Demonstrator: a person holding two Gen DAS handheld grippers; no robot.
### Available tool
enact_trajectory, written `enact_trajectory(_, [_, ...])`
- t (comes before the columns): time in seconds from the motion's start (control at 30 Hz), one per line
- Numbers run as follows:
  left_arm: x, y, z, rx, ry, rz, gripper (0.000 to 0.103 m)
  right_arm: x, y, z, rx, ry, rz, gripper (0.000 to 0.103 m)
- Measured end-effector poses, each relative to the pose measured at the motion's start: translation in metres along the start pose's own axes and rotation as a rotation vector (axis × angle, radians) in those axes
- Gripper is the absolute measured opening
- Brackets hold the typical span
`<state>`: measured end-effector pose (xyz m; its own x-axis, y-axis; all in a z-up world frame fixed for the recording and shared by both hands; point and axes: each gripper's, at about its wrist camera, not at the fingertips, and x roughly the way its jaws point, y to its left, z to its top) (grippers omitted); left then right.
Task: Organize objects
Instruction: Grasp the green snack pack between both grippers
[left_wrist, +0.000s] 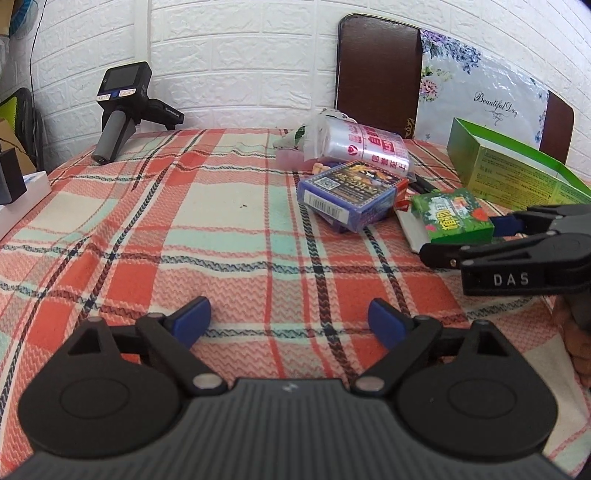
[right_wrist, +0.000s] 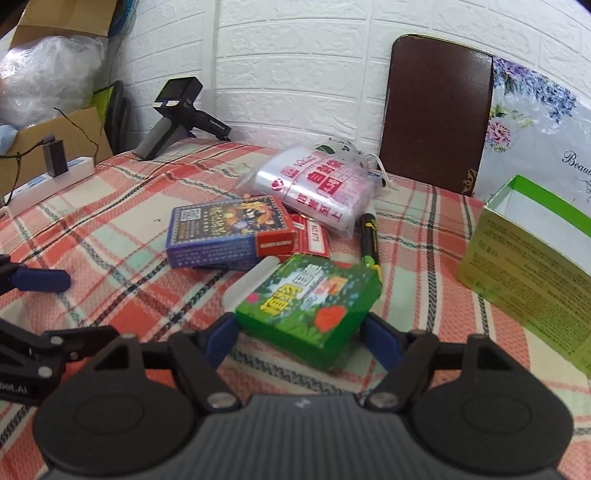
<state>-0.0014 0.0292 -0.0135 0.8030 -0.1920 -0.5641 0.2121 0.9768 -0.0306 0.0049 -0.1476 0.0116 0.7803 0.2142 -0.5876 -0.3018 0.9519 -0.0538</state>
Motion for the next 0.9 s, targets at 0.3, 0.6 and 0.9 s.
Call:
enact_trajectory(0.3, [0.008,-0.003,0.039,-0.193,0.078,-0.305,0.092,-0.045,0.016,-0.031,-0.068,-0.046,-0.026,0.091])
enact_trajectory(0.6, [0.043,-0.048,0.059,-0.132,0.145,-0.369,0.090,-0.040,0.025,-0.027,-0.144,-0.039,-0.076,0.088])
enact_trajectory(0.9, [0.046,-0.062,0.056,-0.073,0.191,-0.385,0.048,-0.027,0.004,-0.020,0.012,-0.002,0.032,0.067])
